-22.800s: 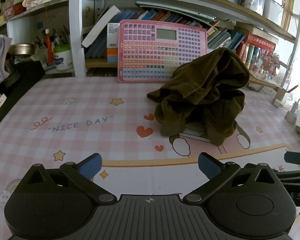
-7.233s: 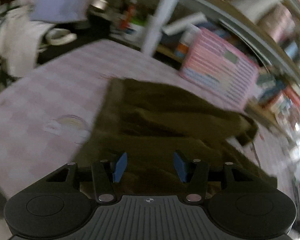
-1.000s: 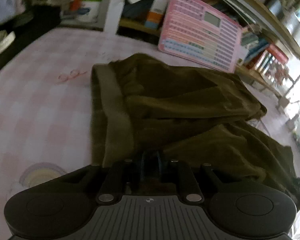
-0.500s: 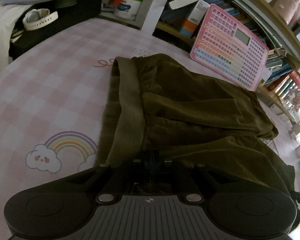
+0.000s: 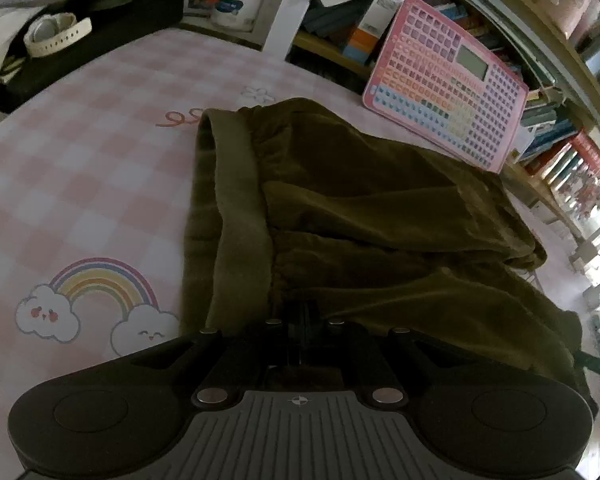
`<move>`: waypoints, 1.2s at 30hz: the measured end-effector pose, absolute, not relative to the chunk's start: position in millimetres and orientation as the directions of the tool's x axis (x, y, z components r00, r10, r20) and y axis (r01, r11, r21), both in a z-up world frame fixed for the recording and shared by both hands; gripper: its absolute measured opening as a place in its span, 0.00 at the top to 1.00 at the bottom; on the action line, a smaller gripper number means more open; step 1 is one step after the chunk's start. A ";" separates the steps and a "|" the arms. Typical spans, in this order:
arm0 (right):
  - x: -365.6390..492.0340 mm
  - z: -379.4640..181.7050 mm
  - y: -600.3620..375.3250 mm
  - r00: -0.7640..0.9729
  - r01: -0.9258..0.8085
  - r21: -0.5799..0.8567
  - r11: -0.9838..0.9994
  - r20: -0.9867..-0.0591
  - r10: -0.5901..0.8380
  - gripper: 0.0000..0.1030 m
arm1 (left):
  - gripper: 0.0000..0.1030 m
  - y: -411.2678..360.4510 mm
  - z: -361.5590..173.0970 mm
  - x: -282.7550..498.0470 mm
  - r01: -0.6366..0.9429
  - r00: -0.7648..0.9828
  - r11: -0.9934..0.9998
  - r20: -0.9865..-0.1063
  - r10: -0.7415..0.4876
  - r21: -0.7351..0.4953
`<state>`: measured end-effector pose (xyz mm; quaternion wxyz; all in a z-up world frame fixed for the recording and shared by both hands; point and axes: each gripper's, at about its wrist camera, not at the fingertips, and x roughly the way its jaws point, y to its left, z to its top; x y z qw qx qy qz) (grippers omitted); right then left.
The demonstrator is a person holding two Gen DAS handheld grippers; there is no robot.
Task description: Fold clothes
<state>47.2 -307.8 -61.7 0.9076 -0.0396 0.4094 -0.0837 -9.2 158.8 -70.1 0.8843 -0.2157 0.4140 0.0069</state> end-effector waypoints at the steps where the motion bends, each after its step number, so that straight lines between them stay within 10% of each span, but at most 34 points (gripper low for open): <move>1: 45.7 -61.3 -307.7 0.650 0.121 -0.137 0.983 -0.737 -0.183 0.60 | 0.95 158.4 -70.2 -9.0 -0.189 0.657 0.906 -0.735 -0.170 -0.378; 21: -48.8 -50.6 -278.4 0.662 0.202 -0.041 0.979 -0.730 -0.167 0.58 | 0.94 167.2 -67.8 -11.0 -0.127 0.654 0.913 -0.725 -0.217 -0.388; 36: -88.8 -34.6 -233.5 0.678 0.174 0.021 0.985 -0.728 -0.104 0.50 | 0.71 138.6 -41.1 -59.1 0.032 0.664 0.968 -0.718 -0.208 -0.250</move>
